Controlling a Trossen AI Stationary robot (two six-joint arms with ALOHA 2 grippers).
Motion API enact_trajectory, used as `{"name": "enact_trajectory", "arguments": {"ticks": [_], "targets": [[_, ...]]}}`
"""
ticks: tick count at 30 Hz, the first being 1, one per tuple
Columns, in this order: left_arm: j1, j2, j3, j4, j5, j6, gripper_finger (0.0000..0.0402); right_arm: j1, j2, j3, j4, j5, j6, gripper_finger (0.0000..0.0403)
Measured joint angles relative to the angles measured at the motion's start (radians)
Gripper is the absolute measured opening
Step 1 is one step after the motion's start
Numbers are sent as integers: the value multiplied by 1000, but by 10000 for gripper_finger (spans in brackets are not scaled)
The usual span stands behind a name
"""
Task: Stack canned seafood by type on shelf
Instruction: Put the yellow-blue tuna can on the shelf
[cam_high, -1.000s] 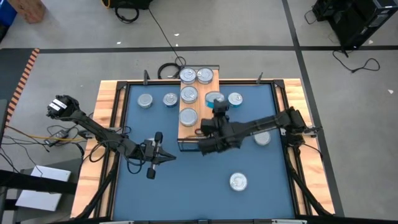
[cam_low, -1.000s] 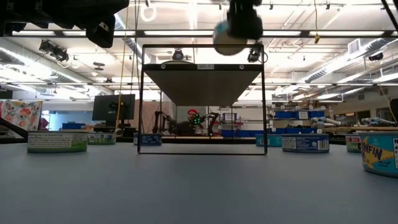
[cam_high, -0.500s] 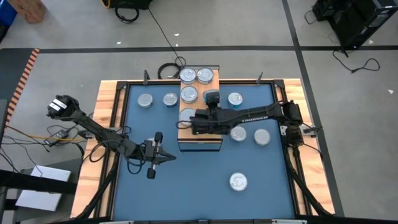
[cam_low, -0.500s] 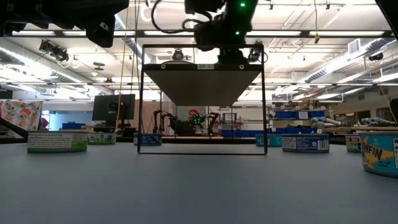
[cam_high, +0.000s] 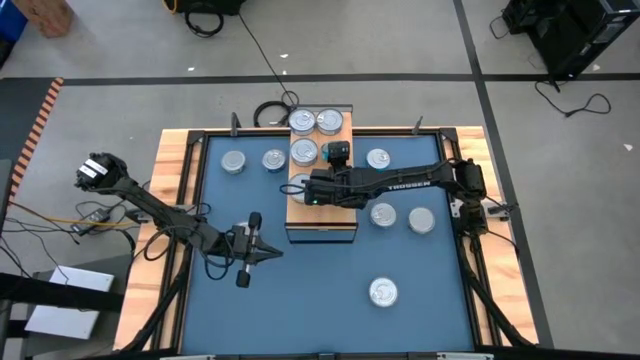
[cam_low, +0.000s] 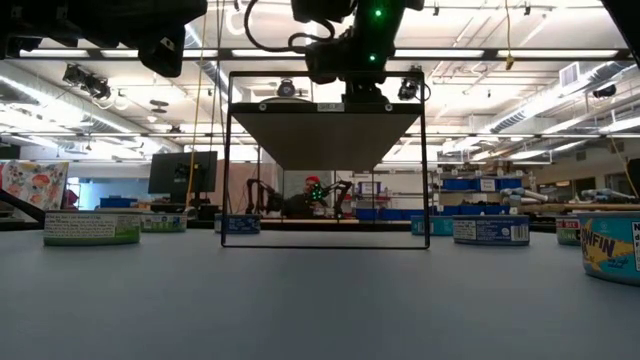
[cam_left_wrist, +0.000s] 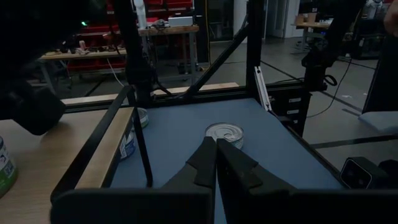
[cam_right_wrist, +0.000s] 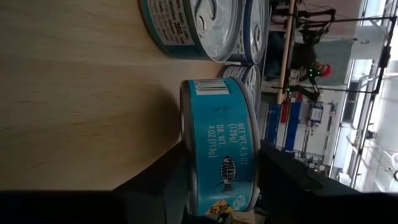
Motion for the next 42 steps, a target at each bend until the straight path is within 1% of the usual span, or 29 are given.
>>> {"name": "enact_trajectory", "arguments": {"ticks": [14, 17, 25, 33, 36, 42], "targets": [[0, 0, 0, 0, 0, -1, 14, -7, 0, 0, 43, -37, 11, 241], [0, 0, 0, 0, 0, -1, 14, -14, -4, 0, 47, -83, 23, 251], [0, 0, 0, 0, 0, -7, 14, -63, -53, 0, 62, -222, 62, 254], [0, 0, 0, -1, 0, -7, 14, -120, -65, 0, 70, -362, 64, 254], [0, 0, 0, -1, 1, -7, 14, -128, -65, 0, 83, -391, 65, 252], [0, 0, 0, -2, 0, -6, 14, -129, -65, 0, 85, -396, 62, 252]]}}
